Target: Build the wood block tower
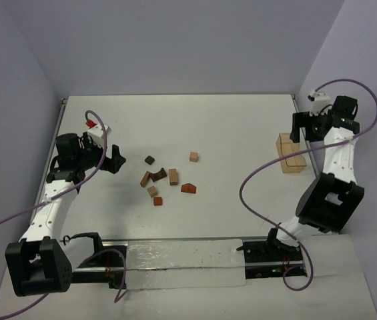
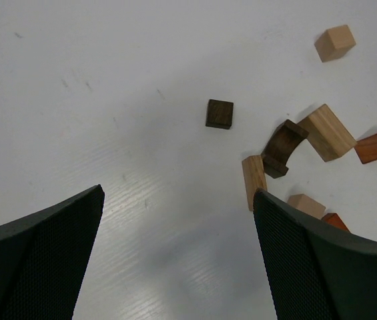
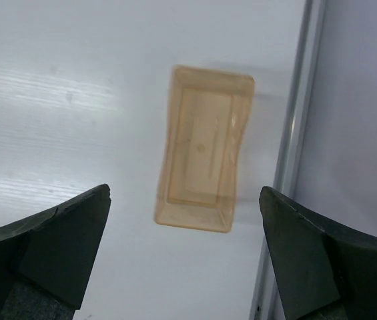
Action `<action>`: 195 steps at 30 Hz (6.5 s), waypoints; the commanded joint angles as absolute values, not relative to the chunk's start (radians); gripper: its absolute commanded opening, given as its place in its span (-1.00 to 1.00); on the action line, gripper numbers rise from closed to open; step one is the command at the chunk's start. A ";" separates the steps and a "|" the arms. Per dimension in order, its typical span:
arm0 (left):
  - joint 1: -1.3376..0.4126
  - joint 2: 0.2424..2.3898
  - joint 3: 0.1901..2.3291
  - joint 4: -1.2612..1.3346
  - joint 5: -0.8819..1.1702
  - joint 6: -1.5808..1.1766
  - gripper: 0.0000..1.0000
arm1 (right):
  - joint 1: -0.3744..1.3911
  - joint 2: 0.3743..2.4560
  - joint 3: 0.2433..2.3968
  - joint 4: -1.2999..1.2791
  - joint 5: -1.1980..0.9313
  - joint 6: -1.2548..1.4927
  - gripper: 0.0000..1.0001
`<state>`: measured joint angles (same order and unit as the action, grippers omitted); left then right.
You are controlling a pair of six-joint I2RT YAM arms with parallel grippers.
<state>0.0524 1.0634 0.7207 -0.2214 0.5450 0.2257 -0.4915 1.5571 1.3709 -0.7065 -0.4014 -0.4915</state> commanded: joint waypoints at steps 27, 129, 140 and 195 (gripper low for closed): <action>-0.545 1.687 1.194 -0.465 0.495 0.730 0.90 | -0.115 1.241 1.085 -0.719 -0.460 -0.383 0.99; -0.576 2.026 1.435 -0.582 0.486 0.857 -0.15 | -0.120 1.301 1.026 -0.680 -0.418 -0.392 0.99; -0.575 2.023 1.449 -0.572 0.470 0.840 0.63 | -0.116 1.298 1.043 -0.694 -0.426 -0.387 0.99; -0.163 1.189 0.887 -0.513 0.756 0.666 0.73 | 0.511 2.131 1.733 -0.710 -0.305 -0.416 0.25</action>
<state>-0.1723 1.1847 0.8889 -0.5799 0.7235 0.6774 0.5063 2.1049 1.6818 -0.6825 -0.3149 -0.3977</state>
